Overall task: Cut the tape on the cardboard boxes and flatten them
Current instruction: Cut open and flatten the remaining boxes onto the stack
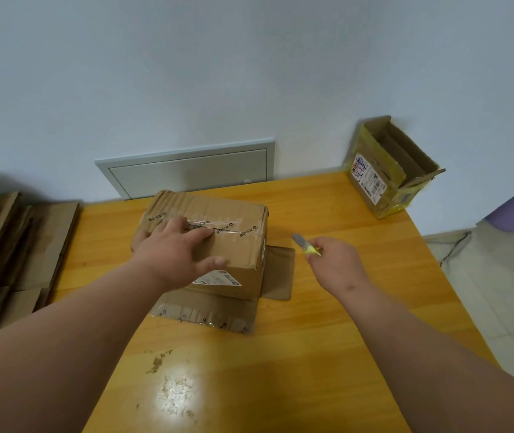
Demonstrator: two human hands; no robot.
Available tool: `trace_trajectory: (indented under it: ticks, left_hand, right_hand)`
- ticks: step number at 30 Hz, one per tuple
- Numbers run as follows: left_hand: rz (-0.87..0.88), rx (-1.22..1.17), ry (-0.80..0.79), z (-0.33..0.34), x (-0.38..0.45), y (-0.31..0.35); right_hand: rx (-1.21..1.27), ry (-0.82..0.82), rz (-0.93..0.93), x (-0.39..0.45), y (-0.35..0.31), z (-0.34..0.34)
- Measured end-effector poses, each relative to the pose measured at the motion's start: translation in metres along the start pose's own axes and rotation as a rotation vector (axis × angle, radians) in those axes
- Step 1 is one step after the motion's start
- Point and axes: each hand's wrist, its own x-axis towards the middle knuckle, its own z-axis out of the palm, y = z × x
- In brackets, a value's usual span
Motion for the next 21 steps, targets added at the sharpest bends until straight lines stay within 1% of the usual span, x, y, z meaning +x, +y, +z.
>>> trace_trajectory:
  ticks: [3,5,7,9,10,11,12,13,15,16,17,18,20,21]
  left_hand:
    - [-0.015,-0.057,0.043,-0.003,0.001,-0.002]
    - [-0.011,-0.054,0.058,0.000,0.003,-0.004]
    - [-0.011,-0.057,0.057,0.005,0.004,-0.004]
    - [-0.011,-0.058,0.061,0.008,0.003,-0.006]
    - [-0.008,-0.054,0.067,0.009,0.003,-0.007]
    - [-0.005,-0.049,0.072,0.009,0.003,-0.008]
    - [-0.001,-0.041,0.075,0.010,0.003,-0.009]
    - [0.003,-0.033,0.075,0.010,0.003,-0.010]
    - [0.005,-0.017,0.074,0.010,0.003,-0.010]
    - [0.005,-0.014,0.070,0.009,0.004,-0.009]
    - [0.006,-0.016,0.065,0.008,0.005,-0.008]
    - [0.006,-0.019,0.056,0.006,0.005,-0.008]
    - [0.002,-0.018,0.027,0.002,0.007,-0.006]
    - [-0.002,-0.018,0.008,0.001,0.008,-0.006]
  right_hand:
    - [0.233,-0.113,0.169,0.003,0.010,0.022]
    - [0.242,-0.166,0.241,0.005,0.020,0.036]
    - [0.143,-0.231,0.271,0.006,0.029,0.047]
    - [-0.037,-0.284,0.265,0.005,0.034,0.051]
    - [-0.127,-0.266,0.247,0.006,0.035,0.051]
    - [-0.165,-0.209,0.227,0.008,0.033,0.050]
    - [-0.133,-0.127,0.204,0.010,0.027,0.048]
    - [-0.045,-0.031,0.165,0.013,0.017,0.044]
    - [0.184,0.127,-0.004,0.022,-0.012,0.036]
    - [0.268,0.151,-0.110,0.026,-0.029,0.032]
    - [0.300,0.129,-0.216,0.030,-0.044,0.029]
    - [0.269,0.067,-0.310,0.033,-0.058,0.028]
    - [0.072,-0.072,-0.418,0.040,-0.074,0.029]
    - [-0.033,-0.100,-0.439,0.044,-0.077,0.030]
